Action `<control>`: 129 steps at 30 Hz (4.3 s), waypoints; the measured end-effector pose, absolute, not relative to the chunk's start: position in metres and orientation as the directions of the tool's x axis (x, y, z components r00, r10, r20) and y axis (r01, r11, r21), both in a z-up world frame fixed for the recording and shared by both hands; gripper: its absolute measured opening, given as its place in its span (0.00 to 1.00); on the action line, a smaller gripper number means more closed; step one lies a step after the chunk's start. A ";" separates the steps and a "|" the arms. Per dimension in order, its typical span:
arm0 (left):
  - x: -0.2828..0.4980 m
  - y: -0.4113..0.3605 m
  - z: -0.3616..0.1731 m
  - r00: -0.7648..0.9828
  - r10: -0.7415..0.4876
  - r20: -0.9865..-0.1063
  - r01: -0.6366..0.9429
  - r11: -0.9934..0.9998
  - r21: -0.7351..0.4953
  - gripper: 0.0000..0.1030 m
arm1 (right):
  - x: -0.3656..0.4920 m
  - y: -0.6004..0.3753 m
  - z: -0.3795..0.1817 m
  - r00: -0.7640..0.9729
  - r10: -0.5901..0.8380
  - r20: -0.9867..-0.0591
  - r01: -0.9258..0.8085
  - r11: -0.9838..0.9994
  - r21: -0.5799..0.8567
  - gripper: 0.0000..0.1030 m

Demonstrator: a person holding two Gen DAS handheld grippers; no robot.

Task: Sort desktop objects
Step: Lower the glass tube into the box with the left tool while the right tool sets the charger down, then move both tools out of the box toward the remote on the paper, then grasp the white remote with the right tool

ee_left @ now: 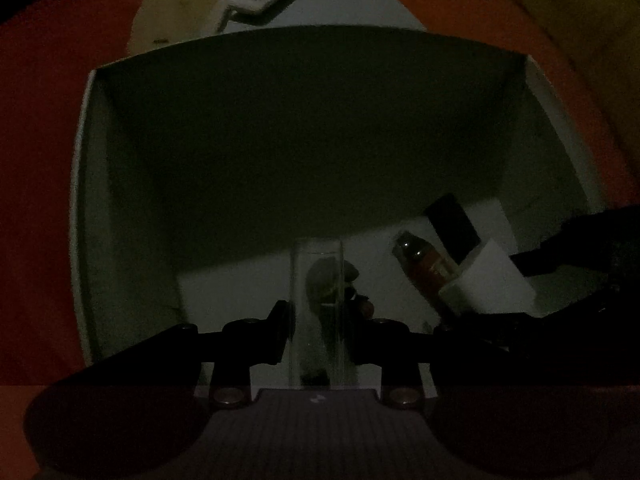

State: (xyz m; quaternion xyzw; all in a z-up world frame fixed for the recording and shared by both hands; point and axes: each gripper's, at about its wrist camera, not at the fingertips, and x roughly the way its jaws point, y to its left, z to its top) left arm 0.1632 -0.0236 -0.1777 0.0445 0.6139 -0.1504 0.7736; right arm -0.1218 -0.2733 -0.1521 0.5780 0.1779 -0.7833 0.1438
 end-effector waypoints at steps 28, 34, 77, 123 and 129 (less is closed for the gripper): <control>0.164 -0.024 -0.200 0.133 -0.131 -0.983 0.271 0.958 -0.091 0.24 | -0.134 -0.268 -0.165 -0.301 0.106 -0.948 0.447 -0.862 -0.239 0.57; 0.166 -0.020 -0.199 0.136 -0.128 -0.982 0.274 0.958 -0.087 0.24 | -0.133 -0.271 -0.162 -0.295 0.107 -0.949 0.481 -0.842 -0.244 0.57; 0.137 -0.129 -0.144 0.226 -0.216 -0.950 0.129 0.973 -0.190 0.65 | -0.145 -0.265 -0.082 -0.355 -0.022 -0.935 0.377 -0.918 -0.122 0.70; 0.259 -0.073 -0.111 0.393 -0.114 -0.913 -0.019 0.991 -0.132 0.69 | -0.407 -0.290 -0.038 -0.499 -0.018 -0.866 -0.101 -0.992 0.078 0.77; 0.255 -0.051 -0.113 0.390 -0.136 -0.911 -0.013 0.988 -0.153 0.69 | -0.436 -0.304 -0.065 -0.472 0.038 -0.881 -0.215 -0.974 0.073 0.77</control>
